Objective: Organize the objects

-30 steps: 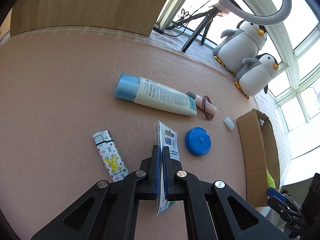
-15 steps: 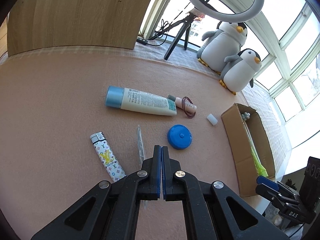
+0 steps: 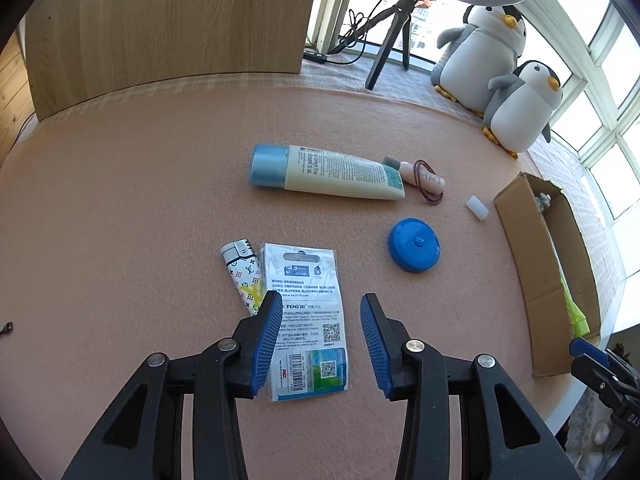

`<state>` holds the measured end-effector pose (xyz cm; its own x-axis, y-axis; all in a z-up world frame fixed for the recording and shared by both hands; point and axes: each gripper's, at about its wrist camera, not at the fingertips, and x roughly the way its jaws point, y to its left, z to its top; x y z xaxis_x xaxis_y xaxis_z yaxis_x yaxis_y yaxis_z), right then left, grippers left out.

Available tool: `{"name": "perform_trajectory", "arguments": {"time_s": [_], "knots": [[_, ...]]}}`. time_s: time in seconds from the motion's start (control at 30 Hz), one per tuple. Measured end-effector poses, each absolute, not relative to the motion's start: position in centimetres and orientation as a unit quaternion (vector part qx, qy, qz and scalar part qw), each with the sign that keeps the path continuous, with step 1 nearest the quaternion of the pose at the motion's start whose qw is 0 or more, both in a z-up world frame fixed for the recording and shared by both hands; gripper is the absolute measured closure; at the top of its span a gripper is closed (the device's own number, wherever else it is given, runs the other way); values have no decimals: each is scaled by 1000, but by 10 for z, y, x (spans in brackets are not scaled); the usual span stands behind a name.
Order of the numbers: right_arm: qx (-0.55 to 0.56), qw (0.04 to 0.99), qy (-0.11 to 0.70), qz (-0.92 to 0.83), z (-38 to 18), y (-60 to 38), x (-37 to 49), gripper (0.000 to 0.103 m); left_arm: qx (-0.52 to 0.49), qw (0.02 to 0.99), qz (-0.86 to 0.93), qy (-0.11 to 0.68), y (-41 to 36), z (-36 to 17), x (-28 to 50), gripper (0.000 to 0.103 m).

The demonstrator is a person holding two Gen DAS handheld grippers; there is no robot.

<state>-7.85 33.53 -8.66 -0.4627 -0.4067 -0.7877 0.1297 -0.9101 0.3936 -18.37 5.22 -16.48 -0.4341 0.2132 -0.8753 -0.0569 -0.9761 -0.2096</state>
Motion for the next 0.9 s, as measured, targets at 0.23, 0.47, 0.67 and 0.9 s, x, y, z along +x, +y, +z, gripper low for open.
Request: {"name": "perform_trajectory", "arguments": {"time_s": [0.23,0.47,0.67,0.9], "knots": [[508,195,-146,-826,-93,310,-94,58,-537,74,838,-55,53,-187,-169,59],[510,211,-137,-823,-90,288,-101,53,-541,75,837,-29,72,-198,-169,53],[508,206,-144,-824,-89,292,-105,53,-546,111,829,-37,91,-205,-176,53],[508,199,-157,-823,-91,302,-106,53,-547,77,829,-88,79,-202,-186,33]]}}
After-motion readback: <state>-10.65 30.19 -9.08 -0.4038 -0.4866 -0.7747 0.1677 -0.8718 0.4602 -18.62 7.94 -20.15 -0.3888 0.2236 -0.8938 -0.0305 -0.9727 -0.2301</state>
